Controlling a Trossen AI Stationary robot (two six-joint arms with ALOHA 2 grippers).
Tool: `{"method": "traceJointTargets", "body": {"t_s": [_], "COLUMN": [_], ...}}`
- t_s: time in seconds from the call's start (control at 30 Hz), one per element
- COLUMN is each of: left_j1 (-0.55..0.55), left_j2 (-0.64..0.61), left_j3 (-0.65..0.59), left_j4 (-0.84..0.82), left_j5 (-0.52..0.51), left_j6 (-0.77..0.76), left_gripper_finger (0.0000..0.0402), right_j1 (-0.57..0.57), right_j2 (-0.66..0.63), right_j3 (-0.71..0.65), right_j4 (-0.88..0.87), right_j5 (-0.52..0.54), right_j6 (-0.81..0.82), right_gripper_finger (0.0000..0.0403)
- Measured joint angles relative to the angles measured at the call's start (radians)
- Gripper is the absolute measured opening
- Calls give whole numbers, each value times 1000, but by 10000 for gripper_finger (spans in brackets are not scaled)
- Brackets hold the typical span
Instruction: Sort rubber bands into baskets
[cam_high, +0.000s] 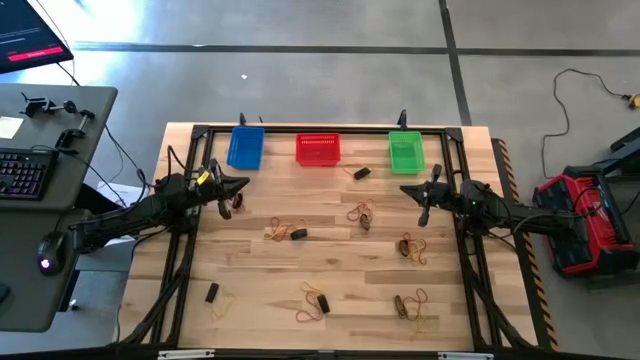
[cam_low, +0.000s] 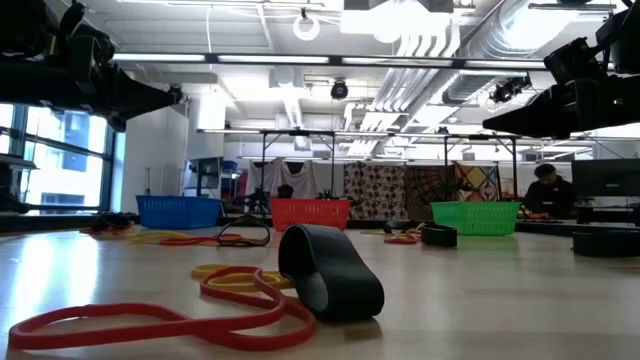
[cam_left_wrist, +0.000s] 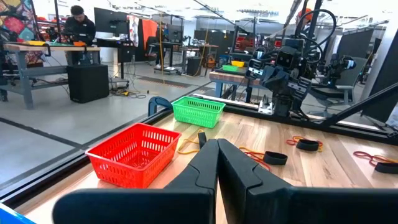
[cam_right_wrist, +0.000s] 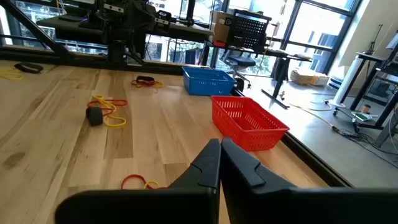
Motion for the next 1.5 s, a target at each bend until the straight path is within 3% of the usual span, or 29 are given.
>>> {"method": "traceJointTargets", "body": {"t_s": [0.8, 1.0, 1.23, 1.5], "left_j1": [0, 0, -1, -55], "left_j2": [0, 0, 13, 111], "left_j3": [0, 0, 0, 8], "left_j4": [92, 140, 193, 193], "left_j5": [2, 5, 162, 178], "left_j6": [-2, -93, -106, -79], "left_gripper_finger": [0, 0, 0, 0], "right_j1": [0, 0, 0, 0], "right_j2": [0, 0, 0, 0], "right_j3": [0, 0, 0, 0], "right_j4": [0, 0, 0, 0], "right_j5": [0, 0, 0, 0], "right_j6": [0, 0, 0, 0], "right_gripper_finger": [0, 0, 0, 0]}}
